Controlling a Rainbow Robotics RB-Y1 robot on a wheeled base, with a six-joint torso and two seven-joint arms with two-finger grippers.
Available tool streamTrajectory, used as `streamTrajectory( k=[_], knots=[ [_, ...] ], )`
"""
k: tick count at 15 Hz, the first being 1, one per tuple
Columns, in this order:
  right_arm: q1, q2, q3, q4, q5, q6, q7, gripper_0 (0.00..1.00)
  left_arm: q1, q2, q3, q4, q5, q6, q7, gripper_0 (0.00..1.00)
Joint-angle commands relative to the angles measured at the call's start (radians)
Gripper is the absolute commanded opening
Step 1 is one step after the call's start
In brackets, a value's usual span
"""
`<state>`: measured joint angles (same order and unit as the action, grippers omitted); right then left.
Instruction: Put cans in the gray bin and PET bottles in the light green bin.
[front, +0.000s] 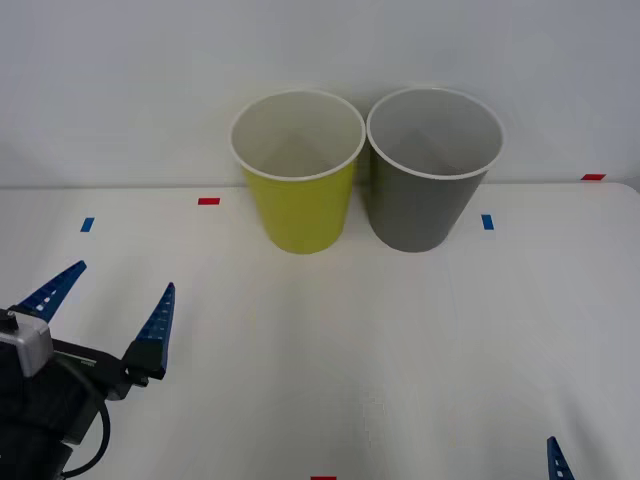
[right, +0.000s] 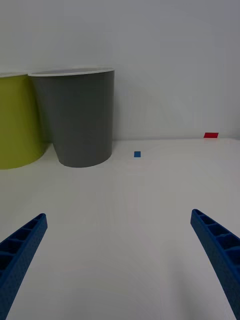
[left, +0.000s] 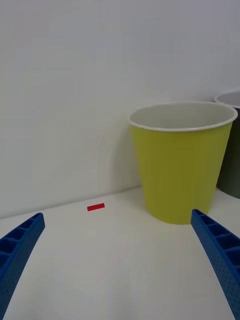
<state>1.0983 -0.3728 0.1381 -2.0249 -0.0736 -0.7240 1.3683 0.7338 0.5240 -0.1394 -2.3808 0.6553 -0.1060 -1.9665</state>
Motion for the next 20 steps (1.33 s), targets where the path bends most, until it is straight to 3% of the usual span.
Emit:
streamTrajectory(
  k=[1, 5, 11, 20],
  knots=[
    [0.0, 0.0, 0.0, 0.0, 0.0, 0.0, 0.0, 1.0, 0.07, 0.042, -0.042, 0.071, -0.025, -0.161, 0.001, 1.0],
    [0.0, 0.0, 0.0, 0.0, 0.0, 0.0, 0.0, 1.0, 0.154, 0.044, -0.078, 0.163, -0.046, -0.316, 0.018, 1.0],
    [0.0, 0.0, 0.0, 0.0, 0.0, 0.0, 0.0, 1.0, 0.297, 0.044, -0.132, 0.172, -0.082, -0.409, 0.035, 1.0],
    [0.0, 0.0, 0.0, 0.0, 0.0, 0.0, 0.0, 1.0, 0.363, 0.041, -0.149, 0.172, -0.118, -0.42, 0.02, 1.0]
  ],
)
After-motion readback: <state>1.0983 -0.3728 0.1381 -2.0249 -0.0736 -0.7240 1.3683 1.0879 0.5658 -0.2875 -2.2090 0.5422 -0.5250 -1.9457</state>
